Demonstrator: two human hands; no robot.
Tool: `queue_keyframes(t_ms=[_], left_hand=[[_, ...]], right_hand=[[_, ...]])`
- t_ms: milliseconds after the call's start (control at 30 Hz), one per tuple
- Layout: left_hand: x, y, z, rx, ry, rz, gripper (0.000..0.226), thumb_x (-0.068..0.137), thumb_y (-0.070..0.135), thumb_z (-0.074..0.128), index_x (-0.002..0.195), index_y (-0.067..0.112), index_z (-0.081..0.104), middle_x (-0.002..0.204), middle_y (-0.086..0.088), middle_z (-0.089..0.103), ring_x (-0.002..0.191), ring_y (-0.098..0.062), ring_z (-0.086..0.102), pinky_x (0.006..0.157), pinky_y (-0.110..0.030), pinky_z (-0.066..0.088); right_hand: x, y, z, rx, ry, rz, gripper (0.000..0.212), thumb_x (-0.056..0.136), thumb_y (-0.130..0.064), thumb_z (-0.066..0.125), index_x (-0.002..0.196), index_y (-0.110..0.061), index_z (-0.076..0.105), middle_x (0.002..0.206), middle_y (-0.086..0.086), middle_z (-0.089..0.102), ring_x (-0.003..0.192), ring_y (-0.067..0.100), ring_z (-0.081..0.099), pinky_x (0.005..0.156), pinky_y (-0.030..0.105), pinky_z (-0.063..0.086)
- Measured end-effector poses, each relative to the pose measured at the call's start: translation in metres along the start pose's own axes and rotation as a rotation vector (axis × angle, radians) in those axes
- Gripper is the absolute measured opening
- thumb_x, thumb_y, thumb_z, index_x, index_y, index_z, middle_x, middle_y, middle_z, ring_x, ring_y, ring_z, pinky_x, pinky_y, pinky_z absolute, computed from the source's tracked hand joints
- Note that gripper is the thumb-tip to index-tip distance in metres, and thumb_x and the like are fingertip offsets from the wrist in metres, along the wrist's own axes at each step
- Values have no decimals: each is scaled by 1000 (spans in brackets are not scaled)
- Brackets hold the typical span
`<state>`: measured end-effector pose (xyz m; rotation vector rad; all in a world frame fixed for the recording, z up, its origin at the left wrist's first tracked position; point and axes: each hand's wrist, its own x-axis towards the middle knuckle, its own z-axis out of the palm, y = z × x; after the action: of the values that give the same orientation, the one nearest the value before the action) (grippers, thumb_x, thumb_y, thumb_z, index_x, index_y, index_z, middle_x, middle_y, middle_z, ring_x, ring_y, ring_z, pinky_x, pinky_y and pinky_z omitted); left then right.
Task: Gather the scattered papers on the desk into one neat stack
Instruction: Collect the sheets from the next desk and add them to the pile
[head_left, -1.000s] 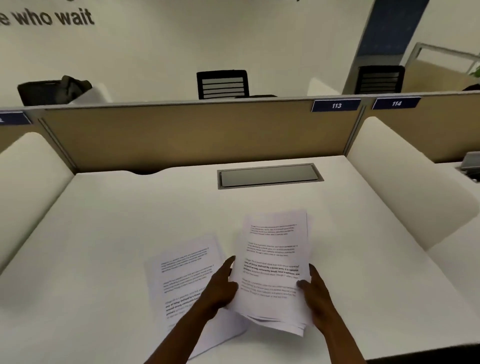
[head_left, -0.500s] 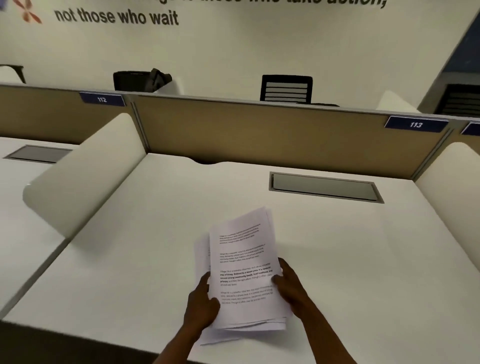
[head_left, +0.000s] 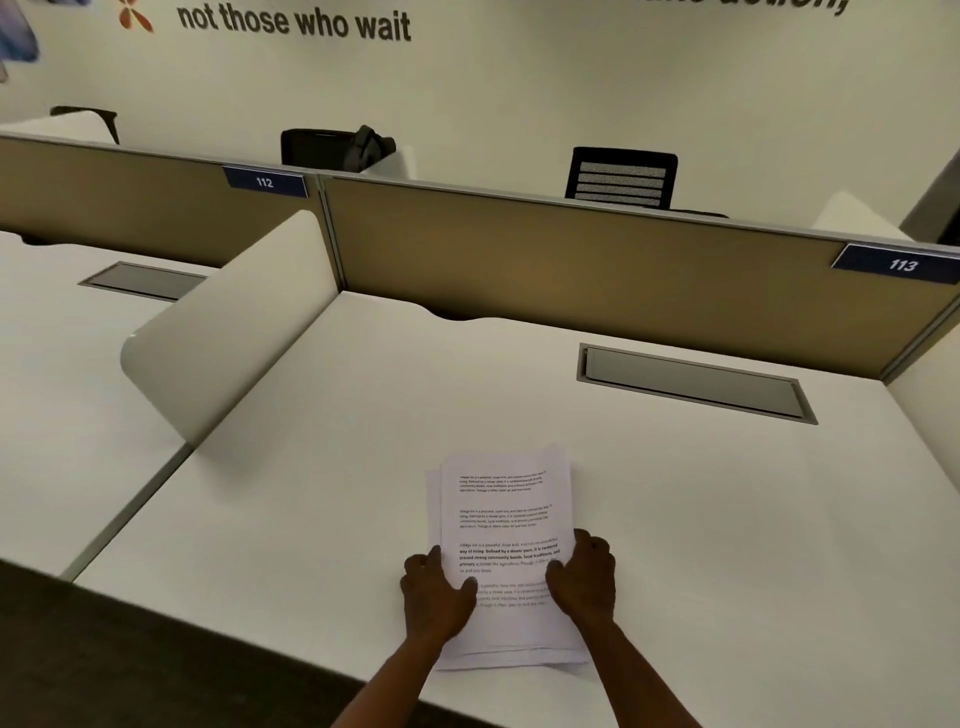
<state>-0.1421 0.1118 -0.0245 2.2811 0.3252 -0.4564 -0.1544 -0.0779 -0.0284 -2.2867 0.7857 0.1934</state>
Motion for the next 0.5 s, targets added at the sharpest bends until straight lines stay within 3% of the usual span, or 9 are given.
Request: queue_keyframes(t_ms=[100, 200, 367, 500], left_hand=[[2, 4, 3, -80, 8, -50, 81, 83, 39, 68, 150, 12, 30, 146, -12, 36, 134, -31, 39, 110, -41, 37], [11, 4, 1, -302, -9, -154, 83, 81, 37, 72, 149, 10, 33, 148, -15, 43, 133, -31, 45, 112, -45, 39], [27, 6, -11, -482, -52, -266, 72, 86, 29, 71, 146, 6, 38, 151, -13, 42, 137, -31, 43, 114, -40, 35], [35, 5, -8, -462, -118, -259, 62, 77, 37, 74, 128, 6, 60, 127, -13, 65, 110, -29, 64, 101, -43, 51]], right_hand=[[4, -4, -1, 22, 5, 2, 63, 84, -30, 62, 140, -10, 40, 132, 14, 48, 122, 31, 48, 100, 40, 46], [8, -4, -4, 95, 5, 54, 69, 85, -34, 65, 142, -8, 38, 137, 16, 47, 125, 31, 49, 102, 39, 43], [16, 1, -5, 298, -4, 183, 63, 85, -31, 67, 138, -4, 46, 135, 16, 55, 124, 32, 53, 102, 36, 42], [18, 1, -7, 407, -25, 239, 49, 82, -31, 68, 122, -3, 61, 120, 12, 66, 107, 29, 62, 92, 33, 50]])
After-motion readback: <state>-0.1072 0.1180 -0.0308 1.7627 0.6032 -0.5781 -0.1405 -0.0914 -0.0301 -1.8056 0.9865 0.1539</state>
